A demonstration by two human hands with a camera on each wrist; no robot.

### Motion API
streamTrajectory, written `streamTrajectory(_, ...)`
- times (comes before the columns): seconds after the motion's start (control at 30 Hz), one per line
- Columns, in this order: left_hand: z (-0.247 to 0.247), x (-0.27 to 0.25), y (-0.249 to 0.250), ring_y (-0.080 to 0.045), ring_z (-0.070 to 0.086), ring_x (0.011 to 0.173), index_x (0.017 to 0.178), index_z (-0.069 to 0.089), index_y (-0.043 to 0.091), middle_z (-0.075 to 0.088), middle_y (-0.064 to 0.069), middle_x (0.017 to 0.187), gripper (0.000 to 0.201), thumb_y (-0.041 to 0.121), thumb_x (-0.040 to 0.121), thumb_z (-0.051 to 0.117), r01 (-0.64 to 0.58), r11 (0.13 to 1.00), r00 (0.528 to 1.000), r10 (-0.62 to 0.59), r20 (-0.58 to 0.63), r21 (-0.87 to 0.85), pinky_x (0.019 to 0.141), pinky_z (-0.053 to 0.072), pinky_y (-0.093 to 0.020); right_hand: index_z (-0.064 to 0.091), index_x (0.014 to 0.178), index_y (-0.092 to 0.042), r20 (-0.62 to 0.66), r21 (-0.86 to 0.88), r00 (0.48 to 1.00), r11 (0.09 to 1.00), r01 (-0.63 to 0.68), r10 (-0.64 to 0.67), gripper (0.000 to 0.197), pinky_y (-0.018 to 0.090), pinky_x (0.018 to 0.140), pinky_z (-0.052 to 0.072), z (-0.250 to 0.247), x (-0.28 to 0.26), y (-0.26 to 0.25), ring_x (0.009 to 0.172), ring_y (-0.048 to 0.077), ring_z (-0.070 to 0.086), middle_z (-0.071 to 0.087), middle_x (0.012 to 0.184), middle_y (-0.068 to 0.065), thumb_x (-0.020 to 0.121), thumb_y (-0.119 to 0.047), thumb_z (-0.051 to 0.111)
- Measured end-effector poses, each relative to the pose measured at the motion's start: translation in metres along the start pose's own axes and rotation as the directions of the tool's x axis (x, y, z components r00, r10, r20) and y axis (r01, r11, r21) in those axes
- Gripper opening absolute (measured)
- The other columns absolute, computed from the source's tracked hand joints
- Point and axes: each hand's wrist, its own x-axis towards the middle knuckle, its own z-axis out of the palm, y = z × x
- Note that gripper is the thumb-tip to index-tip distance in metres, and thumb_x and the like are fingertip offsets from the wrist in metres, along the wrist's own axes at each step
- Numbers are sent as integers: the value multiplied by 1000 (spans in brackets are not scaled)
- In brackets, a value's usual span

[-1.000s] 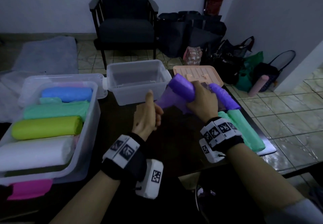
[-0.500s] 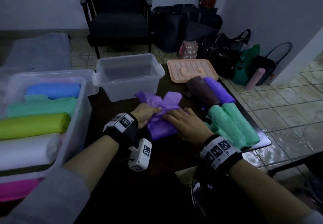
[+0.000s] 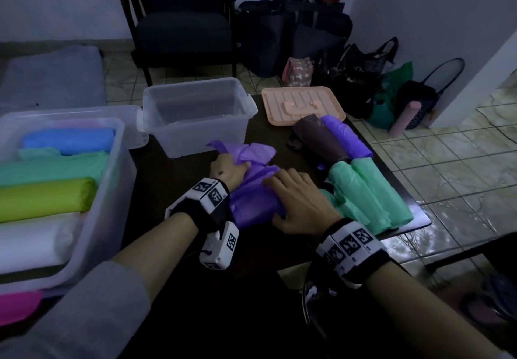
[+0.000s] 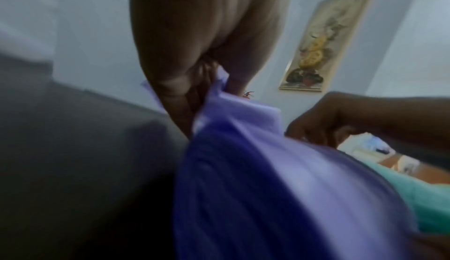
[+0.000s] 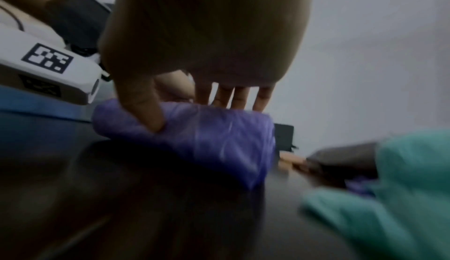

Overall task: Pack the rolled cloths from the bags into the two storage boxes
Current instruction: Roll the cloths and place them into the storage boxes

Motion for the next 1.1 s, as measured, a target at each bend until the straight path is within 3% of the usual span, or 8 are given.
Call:
streamTrajectory(0.07, -4, -3, 3, -23, 54, 85, 98, 57, -1, 52, -14, 101, 32, 28, 98, 43, -37, 999, 999, 37, -20, -2, 74, 39, -23, 58, 101, -18, 30, -44, 999, 998, 38, -37, 59, 34, 75, 40, -3, 3, 0, 90, 25, 52, 55, 97, 4, 54, -50, 45)
streamTrajectory(0.2, -6, -1, 6, -35, 55, 106, 100, 59, -1, 59, -20, 104, 35, 26, 98, 39, -100, 980, 994, 89, -66, -172, 86, 41, -32, 57, 101, -16, 137, -58, 989, 996, 62, -54, 62, 33, 72, 40, -8, 8, -3, 89, 27, 55, 57, 96, 5, 50, -48, 69)
streamTrajectory(0.4, -2, -6, 31, -25, 48, 87, 81, 52, 7, 51, -11, 81, 44, 36, 101, 26, -97, 951, 995, 86, -48, -294, 77, 35, -32, 46, 124, -20, 403, 84, 915, 994, -66, 26, 74, 36, 94, 39, -10, 6, -11, 115, 25, 50, 51, 123, 4, 63, -51, 74)
streamTrajectory(0.57, -4, -5, 41, -27, 50, 118, 130, 48, 2, 53, -9, 127, 63, 44, 85, 62, -113, 962, 992, 123, 28, -248, 93, 42, -34, 48, 125, -18, 440, 150, 896, 978, -145, 65, 64, 36, 99, 42, -8, 0, -16, 116, 26, 52, 54, 124, 7, 73, -51, 66)
streamTrajectory(0.67, -9, 1, 44, -26, 58, 100, 101, 63, 7, 63, -12, 106, 30, 32, 84, 67, -183, 976, 983, 183, -16, -121, 72, 39, -26, 48, 121, -16, 447, 157, 893, 978, -134, 50, 63, 37, 93, 46, -12, 1, -20, 109, 27, 56, 58, 120, 7, 69, -42, 72)
streamTrajectory(0.87, -23, 17, 67, -32, 63, 95, 78, 61, 7, 65, -19, 97, 16, 20, 86, 63, -121, 883, 993, 108, -55, -453, 88, 50, -46, 50, 124, -18, 424, 9, 904, 998, -63, 54, 62, 39, 93, 44, -8, -3, -23, 114, 27, 50, 50, 122, 5, 68, -36, 70)
streamTrajectory(1.0, -28, 16, 80, -32, 60, 104, 116, 54, -4, 60, -20, 115, 34, 14, 87, 57, -86, 850, 993, 117, 27, -520, 92, 50, -47, 45, 126, -17, 452, -8, 886, 994, -112, 103, 62, 41, 95, 37, -11, -6, -19, 118, 27, 47, 47, 126, 5, 72, -37, 69)
streamTrajectory(1.1, -28, 15, 86, -26, 63, 91, 113, 54, 2, 63, -15, 109, 33, 16, 85, 64, -63, 833, 992, 115, 59, -550, 81, 53, -38, 47, 127, -19, 478, 20, 871, 991, -135, 109, 65, 42, 97, 36, -10, -7, -21, 123, 25, 44, 48, 130, 4, 71, -40, 71)
